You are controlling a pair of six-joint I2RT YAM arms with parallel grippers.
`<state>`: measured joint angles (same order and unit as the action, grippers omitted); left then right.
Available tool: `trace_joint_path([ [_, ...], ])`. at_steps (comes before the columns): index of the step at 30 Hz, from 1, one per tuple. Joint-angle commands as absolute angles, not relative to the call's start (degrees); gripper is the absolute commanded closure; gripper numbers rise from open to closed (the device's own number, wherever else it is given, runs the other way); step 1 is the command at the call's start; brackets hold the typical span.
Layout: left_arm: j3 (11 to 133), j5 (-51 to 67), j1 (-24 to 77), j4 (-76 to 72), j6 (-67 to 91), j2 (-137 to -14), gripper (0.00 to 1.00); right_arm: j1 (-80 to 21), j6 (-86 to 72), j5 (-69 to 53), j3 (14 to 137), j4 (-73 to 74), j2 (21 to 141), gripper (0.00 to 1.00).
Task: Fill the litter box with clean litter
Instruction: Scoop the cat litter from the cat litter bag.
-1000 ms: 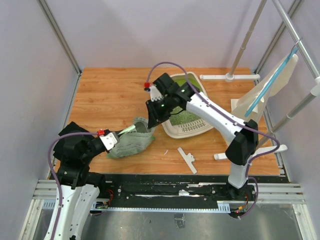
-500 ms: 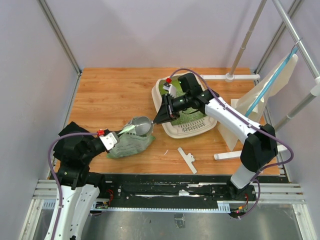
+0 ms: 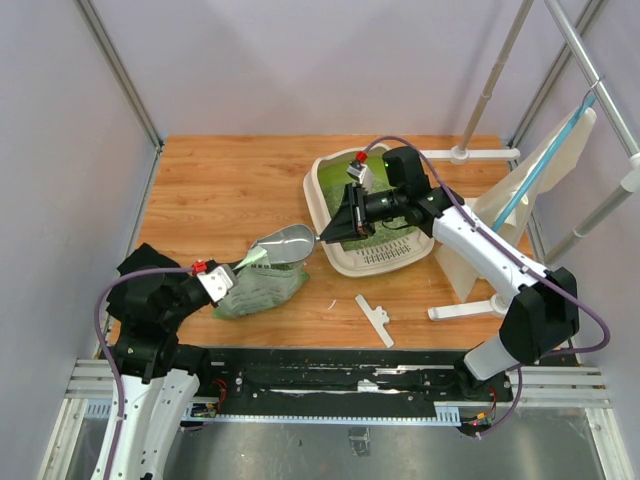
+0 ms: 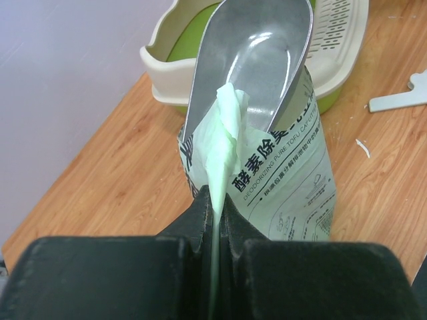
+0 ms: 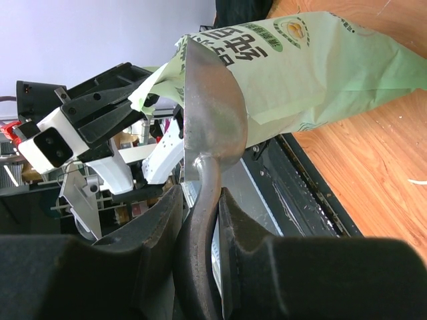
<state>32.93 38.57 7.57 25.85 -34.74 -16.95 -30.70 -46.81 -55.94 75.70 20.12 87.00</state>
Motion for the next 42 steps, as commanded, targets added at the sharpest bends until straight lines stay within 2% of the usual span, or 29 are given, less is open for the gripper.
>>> trace_joint_path([
  [1,34.6,40.2,7.6,15.7,-35.4,-15.3,1.0,-29.2,-45.0,-55.2,76.4,18.2,84.4,0.99],
  [5,34.5,40.2,7.6,14.9,-35.1,-15.5,0.99,-29.6,-37.8,-50.4,80.1,27.7,84.9,0.99],
  [9,34.3,41.8,7.6,12.7,-34.7,-16.4,1.0,-35.5,-25.1,-34.1,93.3,47.3,88.9,0.99],
  [16,34.9,49.2,7.6,4.1,-34.3,-24.6,1.0,-49.2,-17.2,-4.5,117.5,68.2,103.7,0.99],
  [21,34.6,49.4,7.6,1.5,-36.3,-28.9,0.99,-53.5,-15.9,4.8,125.7,72.6,114.8,0.99],
  [25,32.4,48.4,7.6,1.8,-36.5,-27.9,1.0,-54.3,-15.2,-0.6,129.1,72.4,122.6,0.99],
  [29,30.1,45.6,7.6,3.2,-36.1,-25.0,0.99,-54.1,-15.8,-9.7,128.6,68.5,124.3,0.99],
  [32,29.1,44.1,7.6,4.6,-36.4,-23.9,1.0,-52.2,-17.6,-18.4,125.2,62.3,120.9,0.99],
  [38,28.3,44.1,7.6,3.3,-36.1,-24.6,1.0,-45.7,-24.4,-38.9,110.7,44.7,109.7,0.99],
  [42,28.5,44.5,7.6,1.9,-35.9,-25.8,0.99,-42.7,-30.9,-48.5,105.0,36.8,107.0,0.99],
])
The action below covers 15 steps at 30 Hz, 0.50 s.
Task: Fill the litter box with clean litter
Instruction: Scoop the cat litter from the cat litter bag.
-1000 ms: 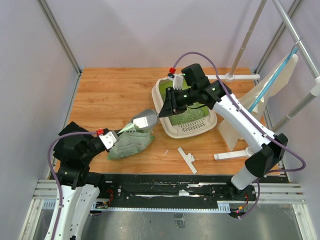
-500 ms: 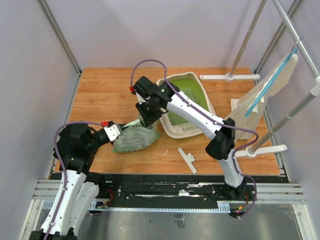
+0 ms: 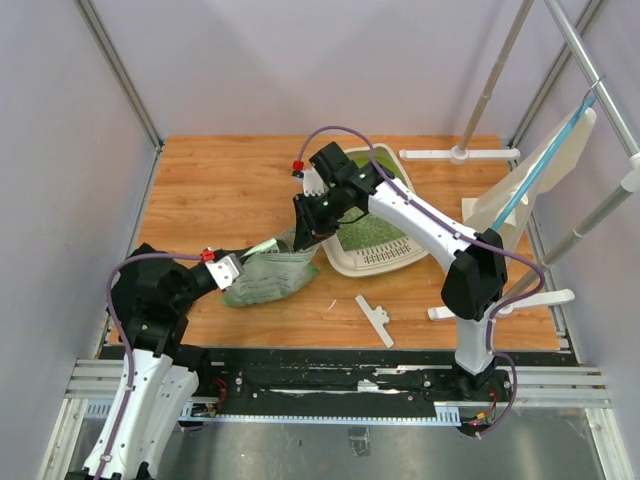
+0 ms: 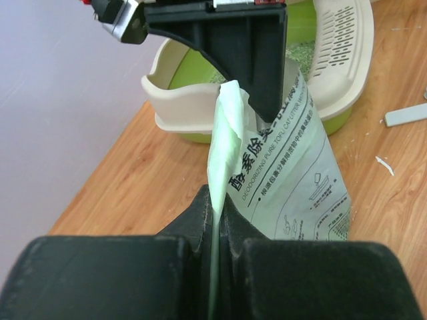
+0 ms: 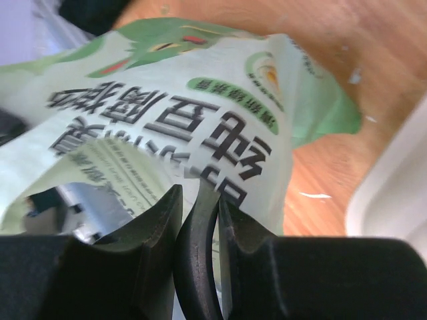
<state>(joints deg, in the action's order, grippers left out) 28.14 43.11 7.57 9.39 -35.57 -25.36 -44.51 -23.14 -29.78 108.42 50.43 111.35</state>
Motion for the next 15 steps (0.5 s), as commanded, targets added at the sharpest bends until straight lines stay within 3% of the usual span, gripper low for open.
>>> trace_joint_path([
  [1,28.6,44.6,7.6,1.6,-35.8,-26.1,0.99,-42.2,-32.2,-50.2,103.8,35.0,106.5,0.99],
  [6,29.2,44.8,7.6,0.4,-35.4,-26.9,0.99,-39.4,-39.3,-57.2,96.9,24.6,104.2,0.99],
  [15,29.3,42.9,7.6,0.8,-35.8,-25.6,0.99,-33.9,-47.0,-59.0,85.8,14.0,97.3,0.99],
])
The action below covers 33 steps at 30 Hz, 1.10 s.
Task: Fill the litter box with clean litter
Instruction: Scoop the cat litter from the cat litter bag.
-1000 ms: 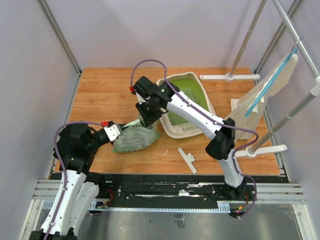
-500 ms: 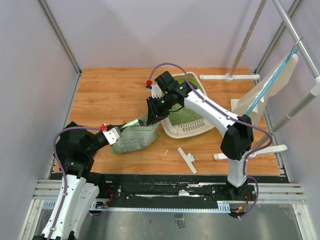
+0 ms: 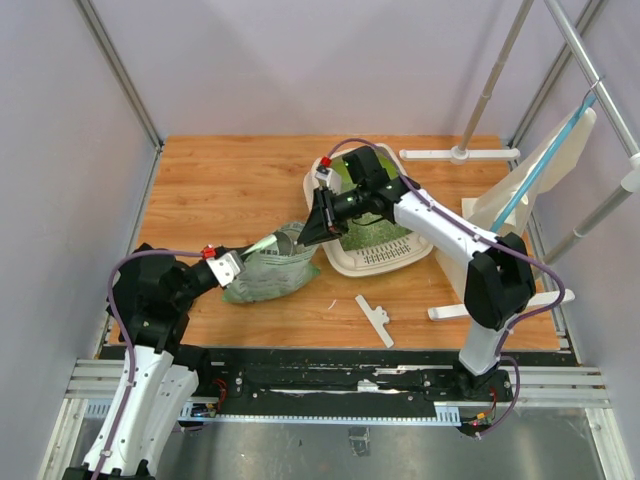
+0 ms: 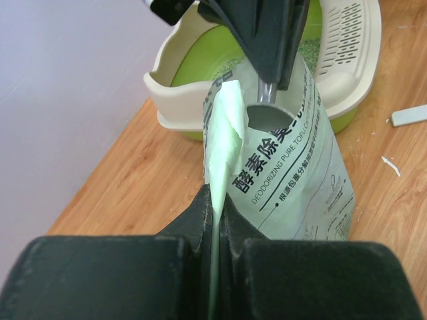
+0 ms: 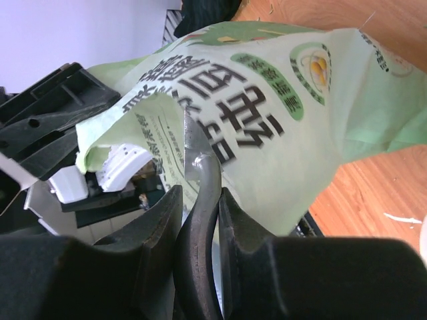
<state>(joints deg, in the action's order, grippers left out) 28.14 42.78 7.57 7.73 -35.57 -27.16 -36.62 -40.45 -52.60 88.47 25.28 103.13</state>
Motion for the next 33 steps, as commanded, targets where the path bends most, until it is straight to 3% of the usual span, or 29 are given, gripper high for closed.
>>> trace_joint_path([
  [1,29.2,42.6,7.6,0.8,-35.8,-25.3,1.0,-33.3,-47.5,-59.0,84.7,13.3,96.5,0.99],
  [15,28.1,40.8,7.6,0.6,-34.3,-21.1,0.99,-28.6,-47.5,-57.3,76.9,13.9,88.2,0.99],
  [33,28.3,41.0,7.6,0.6,-33.1,-19.8,0.99,-25.8,-43.0,-54.3,75.6,21.3,82.9,0.99],
])
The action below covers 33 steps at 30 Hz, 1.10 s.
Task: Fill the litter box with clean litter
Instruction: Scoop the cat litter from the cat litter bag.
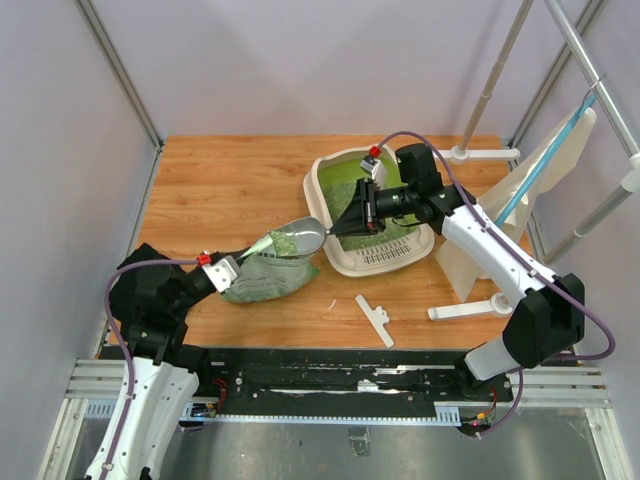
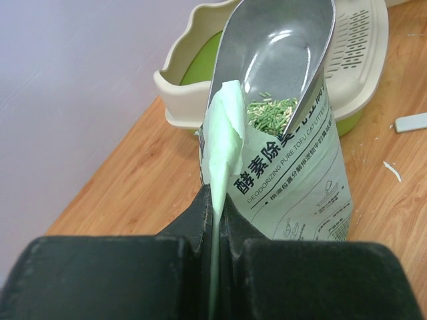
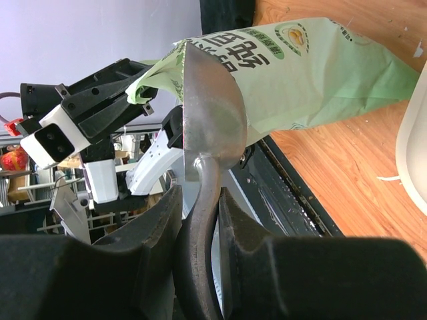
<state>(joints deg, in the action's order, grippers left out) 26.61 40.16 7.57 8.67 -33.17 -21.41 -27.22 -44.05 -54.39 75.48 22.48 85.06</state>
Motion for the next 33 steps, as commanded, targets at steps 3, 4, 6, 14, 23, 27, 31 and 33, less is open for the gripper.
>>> trace_joint_path([
  [3,28.6,41.0,7.6,0.7,-33.0,-19.7,0.99,-25.1,-43.3,-53.8,74.2,21.3,83.1,0.99],
  [4,28.7,41.0,7.6,0.8,-33.0,-19.7,1.0,-25.0,-43.6,-53.6,73.4,21.1,83.3,0.99],
  [6,28.8,41.1,7.6,0.4,-32.8,-19.7,1.0,-25.2,-45.5,-54.2,72.3,19.7,84.3,0.99],
  [14,29.3,41.4,7.6,-0.1,-32.4,-20.2,1.0,-25.7,-45.7,-54.6,72.0,19.0,86.1,0.99],
  [23,29.8,41.2,7.5,-0.1,-31.9,-20.2,0.99,-26.5,-53.6,-57.1,66.4,8.0,85.9,0.99],
  [27,30.5,41.5,7.6,-0.1,-31.9,-20.8,0.99,-26.7,-54.0,-57.4,65.4,7.2,86.6,0.99],
  [31,31.1,41.2,7.6,1.4,-32.7,-20.5,0.99,-23.0,-54.9,-56.7,60.8,6.4,83.3,0.99],
  [33,30.9,41.6,7.6,1.3,-32.6,-20.6,0.99,-25.5,-58.3,-56.7,60.1,1.5,84.3,0.99],
])
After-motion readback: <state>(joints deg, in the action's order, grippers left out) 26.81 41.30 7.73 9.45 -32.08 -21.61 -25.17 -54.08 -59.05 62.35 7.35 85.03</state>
